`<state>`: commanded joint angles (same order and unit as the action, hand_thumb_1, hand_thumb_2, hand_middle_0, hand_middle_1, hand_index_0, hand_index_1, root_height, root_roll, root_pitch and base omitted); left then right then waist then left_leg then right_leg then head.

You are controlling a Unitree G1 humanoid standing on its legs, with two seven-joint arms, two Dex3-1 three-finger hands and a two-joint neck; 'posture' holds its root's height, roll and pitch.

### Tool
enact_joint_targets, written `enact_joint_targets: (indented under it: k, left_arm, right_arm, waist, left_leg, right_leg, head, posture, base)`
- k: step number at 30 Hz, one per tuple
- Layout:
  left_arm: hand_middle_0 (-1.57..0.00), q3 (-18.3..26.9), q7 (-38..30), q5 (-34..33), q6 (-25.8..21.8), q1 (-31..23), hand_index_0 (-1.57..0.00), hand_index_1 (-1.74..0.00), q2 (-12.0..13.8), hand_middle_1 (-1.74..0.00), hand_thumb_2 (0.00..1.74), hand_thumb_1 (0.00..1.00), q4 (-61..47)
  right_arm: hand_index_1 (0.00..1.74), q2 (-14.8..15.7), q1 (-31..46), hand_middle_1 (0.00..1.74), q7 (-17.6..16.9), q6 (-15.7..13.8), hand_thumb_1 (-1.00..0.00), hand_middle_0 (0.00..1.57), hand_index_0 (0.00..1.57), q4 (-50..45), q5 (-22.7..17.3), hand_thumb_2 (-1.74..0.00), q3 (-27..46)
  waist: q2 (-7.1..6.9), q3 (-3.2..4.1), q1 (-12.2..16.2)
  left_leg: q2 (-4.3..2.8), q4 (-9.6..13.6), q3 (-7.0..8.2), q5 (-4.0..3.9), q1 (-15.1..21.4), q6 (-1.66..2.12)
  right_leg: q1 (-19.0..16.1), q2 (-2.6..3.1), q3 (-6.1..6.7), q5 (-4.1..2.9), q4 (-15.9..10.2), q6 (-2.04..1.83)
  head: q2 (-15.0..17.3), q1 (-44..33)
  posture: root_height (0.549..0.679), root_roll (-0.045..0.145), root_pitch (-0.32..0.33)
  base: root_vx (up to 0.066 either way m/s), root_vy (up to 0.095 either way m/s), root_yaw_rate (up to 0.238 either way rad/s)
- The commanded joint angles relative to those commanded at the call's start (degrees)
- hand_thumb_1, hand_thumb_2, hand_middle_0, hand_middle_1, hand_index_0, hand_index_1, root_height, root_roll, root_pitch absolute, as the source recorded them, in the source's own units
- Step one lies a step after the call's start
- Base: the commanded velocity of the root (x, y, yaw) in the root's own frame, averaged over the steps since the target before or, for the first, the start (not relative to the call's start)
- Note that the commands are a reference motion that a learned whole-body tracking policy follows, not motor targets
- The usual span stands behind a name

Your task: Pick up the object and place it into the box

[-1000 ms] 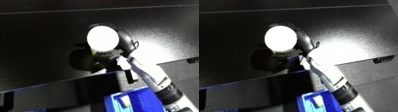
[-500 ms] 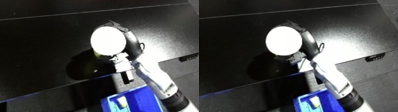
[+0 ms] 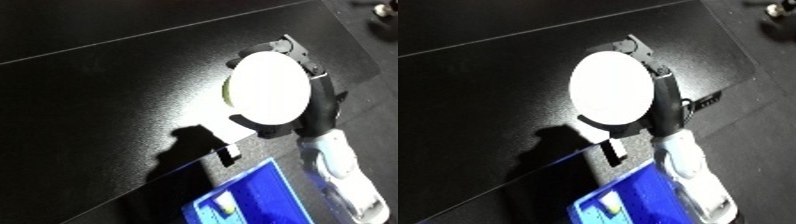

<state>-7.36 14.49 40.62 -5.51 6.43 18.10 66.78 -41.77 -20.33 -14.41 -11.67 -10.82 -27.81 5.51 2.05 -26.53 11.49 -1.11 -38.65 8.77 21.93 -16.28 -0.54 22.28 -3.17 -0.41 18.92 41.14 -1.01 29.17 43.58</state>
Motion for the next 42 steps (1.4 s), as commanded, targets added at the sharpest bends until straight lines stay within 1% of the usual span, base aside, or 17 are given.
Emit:
enact_joint_targets:
  k: [2,4,6,7,9,11,14,17,21,24,26,29,30,32,35,39,42]
  left_arm:
    - [0.0,0.42,0.39,0.72,-0.59,-0.36,0.0,0.0,-0.55,0.0,0.0,0.0,0.34]
    - [0.0,0.79,0.79,1.68,-1.3,-0.86,0.0,0.0,-1.08,0.0,0.0,0.0,0.62]
    - [0.0,1.38,1.35,2.6,-1.97,-1.37,0.0,0.0,-1.52,0.0,0.0,0.0,0.91]
    - [0.0,1.66,1.67,3.0,-2.27,-1.6,0.0,0.0,-1.7,0.0,0.0,0.0,1.07]
    - [0.0,2.24,2.29,3.45,-2.73,-2.01,0.0,0.0,-1.94,0.0,0.0,0.0,1.35]
    - [0.0,2.62,2.74,3.82,-3.05,-2.34,0.0,0.0,-2.0,0.0,0.0,0.0,1.62]
    - [0.0,3.12,3.09,4.29,-2.99,-2.45,0.0,0.0,-1.84,0.0,0.0,0.0,1.81]
    - [0.0,3.41,3.12,4.53,-2.76,-2.3,0.0,0.0,-1.86,0.0,0.0,0.0,1.76]
    - [0.0,3.27,2.9,4.97,-2.3,-2.09,0.0,0.0,-2.13,0.0,0.0,0.0,1.6]
    - [0.0,3.11,2.6,5.36,-1.73,-1.64,0.0,0.0,-2.28,0.0,0.0,0.0,1.52]
    - [0.0,3.04,2.32,5.34,-1.34,-1.28,0.0,0.0,-2.27,0.0,0.0,0.0,1.44]
    - [0.0,2.73,1.83,5.78,-0.54,-0.93,0.0,0.0,-1.99,0.0,0.0,0.0,0.76]
    - [0.0,2.51,1.77,5.83,-0.27,-0.89,0.0,0.0,-1.86,0.0,0.0,0.0,0.48]
    - [0.0,1.83,1.63,5.42,0.14,-0.89,0.0,0.0,-1.67,0.0,0.0,0.0,0.09]
    - [0.0,0.39,1.77,3.94,0.67,-1.0,0.0,0.0,-1.34,0.0,0.0,0.0,0.18]
    - [0.0,-1.08,2.37,2.23,1.38,-0.97,0.0,0.0,-0.94,0.0,0.0,0.0,0.91]
    - [0.0,-1.99,2.67,1.44,1.89,-0.76,0.0,0.0,-0.73,0.0,0.0,0.0,1.26]
  right_arm:
    - [1.22,-0.1,3.25,1.22,-2.05,-2.2,-0.7,1.1,1.1,-0.28,1.78,-1.22,2.89]
    - [1.22,-0.18,7.18,1.22,-3.64,-4.39,-0.7,1.1,1.1,0.24,1.86,-1.22,6.06]
    - [1.22,0.26,11.52,1.22,-4.66,-6.92,-0.7,1.1,1.1,1.77,0.66,-1.22,9.43]
    - [1.22,0.6,13.75,1.22,-4.66,-8.53,-0.7,1.1,1.1,2.93,-0.72,-1.22,11.11]
    - [1.22,1.64,17.42,1.22,-4.6,-11.41,-0.7,1.1,1.1,5.81,-2.69,-1.22,14.07]
    - [1.22,2.32,20.15,1.22,-4.76,-13.92,-0.7,1.1,1.1,9.02,-3.55,-1.22,16.38]
    - [1.22,2.51,22.81,1.22,-6.46,-15.95,-0.7,1.1,1.1,14.1,-2.07,-1.22,18.54]
    - [1.22,1.87,24.22,1.22,-6.31,-16.15,-0.7,1.1,1.1,18.5,-1.48,-1.22,19.07]
    - [1.22,1.63,24.79,1.22,-2.34,-15.35,-0.7,1.1,1.1,22.82,-3.65,-1.22,17.93]
    - [1.22,2.12,24.75,1.22,2.28,-13.86,-0.7,1.1,1.1,25.96,-5.83,-1.22,15.58]
    - [1.22,2.55,24.29,1.22,7.6,-11.41,-0.7,1.1,1.1,28.4,-7.65,-1.22,12.96]
    - [1.22,2.69,23.06,1.22,17.64,-5.66,-0.7,1.1,1.1,33.32,-10.15,-1.22,7.71]
    - [1.22,2.49,22.52,1.22,20.4,-3.77,-0.7,1.1,1.1,35.52,-10.82,-1.22,5.87]
    - [1.22,1.91,21.33,1.22,23.82,-0.77,-0.7,1.1,1.1,40.33,-11.96,-1.22,2.63]
    - [1.22,1.12,18.98,1.22,26.48,2.04,-0.7,1.1,1.1,48.03,-12.41,-1.22,-0.76]
    - [0.87,1.37,14.94,0.87,30.06,3.82,-0.5,0.79,0.79,58.18,-13.62,-0.87,-3.04]
    - [0.61,2.11,12.5,0.61,32.25,3.66,-0.35,0.55,0.55,64.23,-12.85,-0.61,-4.61]
  waist:
    - [0.45,-0.12,1.67]
    - [0.91,-0.27,3.25]
    - [1.34,-0.38,4.77]
    - [1.55,-0.42,5.5]
    - [1.96,-0.5,6.79]
    - [2.3,-0.57,7.75]
    - [2.68,-0.74,8.84]
    - [3.08,-0.96,9.68]
    - [3.78,-1.14,10.44]
    - [4.22,-1.26,10.68]
    - [4.38,-1.25,10.55]
    - [4.48,-1.06,9.82]
    - [4.52,-0.95,9.38]
    - [4.6,-0.66,8.32]
    - [4.97,-0.11,6.32]
    - [5.82,0.48,3.98]
    - [6.41,0.86,2.81]
  left_leg:
    - [0.01,0.37,0.89,0.35,0.87,-0.13]
    - [0.08,0.85,1.7,0.7,1.91,-0.39]
    - [0.18,1.39,2.46,1.05,3.0,-0.71]
    - [0.26,1.69,2.79,1.2,3.53,-0.89]
    - [0.41,2.25,3.28,1.39,4.33,-1.12]
    - [0.59,2.75,3.61,1.48,4.92,-1.29]
    - [0.89,3.24,3.94,1.63,5.52,-1.53]
    - [1.33,3.46,4.07,1.72,5.74,-1.82]
    - [1.96,3.64,4.1,1.76,5.88,-2.11]
    - [2.32,3.77,4.07,1.73,5.93,-2.22]
    - [2.45,3.76,3.93,1.7,5.79,-2.22]
    - [2.61,3.56,3.42,1.68,5.39,-2.2]
    - [2.67,3.45,3.17,1.69,5.23,-2.21]
    - [2.77,3.16,2.61,1.77,4.91,-2.2]
    - [3.07,3.01,1.57,1.64,4.55,-2.11]
    - [3.69,3.26,0.33,1.2,4.46,-1.95]
    - [4.11,3.34,-0.41,0.85,4.4,-1.77]
  right_leg:
    - [-0.09,0.47,0.83,0.05,-0.17,-0.08]
    - [-0.27,0.98,1.7,0.11,-0.32,-0.19]
    - [-0.42,1.5,2.57,0.15,-0.58,-0.35]
    - [-0.49,1.76,2.97,0.11,-0.77,-0.43]
    - [-0.49,2.17,3.62,0.01,-1.15,-0.63]
    - [-0.53,2.53,4.15,-0.21,-1.65,-0.8]
    - [-0.53,3.14,4.94,-0.71,-2.57,-1.01]
    - [-0.34,3.84,5.68,-1.31,-3.39,-1.02]
    - [-0.23,4.53,6.54,-2.03,-4.34,-1.04]
    - [-0.25,4.75,6.95,-2.42,-4.97,-1.12]
    - [-0.24,4.76,7.06,-2.56,-5.28,-1.13]
    - [-0.25,4.68,7.11,-2.71,-5.72,-1.0]
    - [-0.3,4.61,7.06,-2.75,-5.86,-0.91]
    - [-0.47,4.4,6.86,-2.76,-6.01,-0.74]
    - [-0.96,3.96,6.45,-2.74,-6.12,-0.53]
    - [-1.69,3.25,5.87,-2.66,-6.19,-0.44]
    - [-2.03,2.8,5.43,-2.49,-5.96,-0.39]
  head:
    - [0.12,1.64]
    - [0.19,2.58]
    - [0.39,3.23]
    - [0.45,3.79]
    - [0.51,4.58]
    - [0.24,5.52]
    - [0.07,7.52]
    - [1.87,9.33]
    - [5.0,10.73]
    - [6.53,11.11]
    - [7.25,12.11]
    - [8.19,14.53]
    - [8.64,15.97]
    - [9.05,18.03]
    - [9.83,21.99]
    - [11.13,25.39]
    - [11.72,26.9]
  posture:
    - [0.642,0.063,-0.009]
    - [0.642,0.064,-0.011]
    - [0.642,0.065,-0.012]
    - [0.642,0.065,-0.011]
    - [0.643,0.065,-0.009]
    - [0.643,0.064,-0.006]
    - [0.645,0.063,-0.001]
    - [0.645,0.063,0.003]
    - [0.646,0.062,0.007]
    - [0.647,0.062,0.009]
    - [0.647,0.062,0.01]
    - [0.648,0.062,0.013]
    - [0.648,0.062,0.013]
    - [0.648,0.061,0.012]
    - [0.649,0.06,0.009]
    - [0.65,0.061,0.002]
    - [0.65,0.063,-0.002]
  base:
    - [0.023,0.139,-0.348]
    - [0.054,0.138,-0.353]
    - [0.061,0.131,-0.348]
    - [0.056,0.119,-0.328]
    - [0.035,0.094,-0.277]
    - [0.019,0.059,-0.228]
    - [0.01,0.037,-0.187]
    - [0.014,0.035,-0.14]
    - [0.022,0.031,-0.119]
    - [0.016,0.021,-0.116]
    - [-0.005,-0.004,-0.055]
    - [-0.027,-0.038,0.052]
    - [-0.043,-0.073,0.151]
    - [-0.043,-0.094,0.191]
    - [-0.03,-0.099,0.231]
    - [-0.007,-0.057,0.202]
    - [0.003,-0.032,0.158]
